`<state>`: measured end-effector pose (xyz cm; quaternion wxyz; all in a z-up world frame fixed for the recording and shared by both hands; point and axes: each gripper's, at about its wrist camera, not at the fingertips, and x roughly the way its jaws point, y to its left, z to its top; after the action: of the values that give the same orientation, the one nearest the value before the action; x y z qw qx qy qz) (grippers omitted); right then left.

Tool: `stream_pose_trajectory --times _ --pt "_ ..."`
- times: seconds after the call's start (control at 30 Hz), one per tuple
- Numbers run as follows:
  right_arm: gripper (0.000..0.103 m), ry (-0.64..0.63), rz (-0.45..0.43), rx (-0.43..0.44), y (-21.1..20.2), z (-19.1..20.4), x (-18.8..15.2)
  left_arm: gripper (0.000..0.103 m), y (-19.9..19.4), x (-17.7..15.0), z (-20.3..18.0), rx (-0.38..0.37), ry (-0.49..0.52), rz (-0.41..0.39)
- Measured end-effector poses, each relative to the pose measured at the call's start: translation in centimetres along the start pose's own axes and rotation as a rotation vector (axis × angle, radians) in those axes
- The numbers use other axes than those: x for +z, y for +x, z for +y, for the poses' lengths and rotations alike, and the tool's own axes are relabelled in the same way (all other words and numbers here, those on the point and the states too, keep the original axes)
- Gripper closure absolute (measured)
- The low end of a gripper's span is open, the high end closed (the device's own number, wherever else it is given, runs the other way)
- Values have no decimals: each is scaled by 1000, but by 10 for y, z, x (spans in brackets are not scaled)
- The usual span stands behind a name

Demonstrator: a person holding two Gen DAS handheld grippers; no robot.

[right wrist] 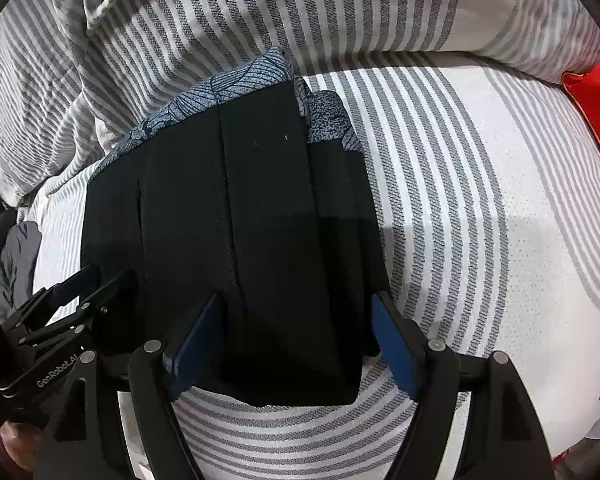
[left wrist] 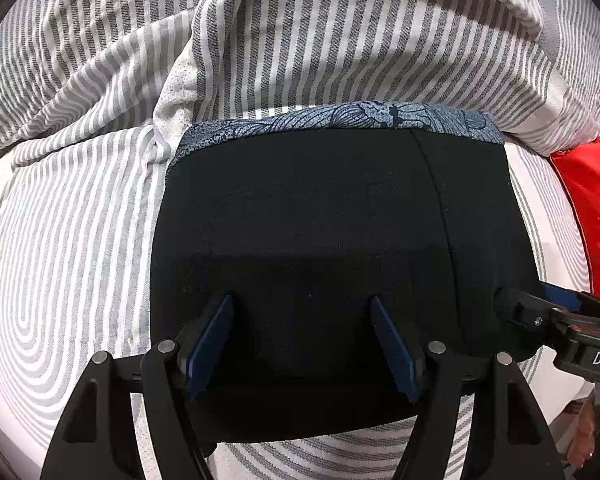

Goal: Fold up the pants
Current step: 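Press the folded trousers stack flat with both open grippers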

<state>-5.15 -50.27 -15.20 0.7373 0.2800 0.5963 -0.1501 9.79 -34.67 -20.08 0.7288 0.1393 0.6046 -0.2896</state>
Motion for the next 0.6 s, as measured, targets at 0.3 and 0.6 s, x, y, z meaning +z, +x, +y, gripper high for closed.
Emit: stream_pose_trajectory --times 0.3,0.6 --pt "13 1 17 -24 8 10 3 24 5 5 1 -6 28 17" --pt "1 38 19 -73 24 22 8 12 12 11 4 -53 71 54"
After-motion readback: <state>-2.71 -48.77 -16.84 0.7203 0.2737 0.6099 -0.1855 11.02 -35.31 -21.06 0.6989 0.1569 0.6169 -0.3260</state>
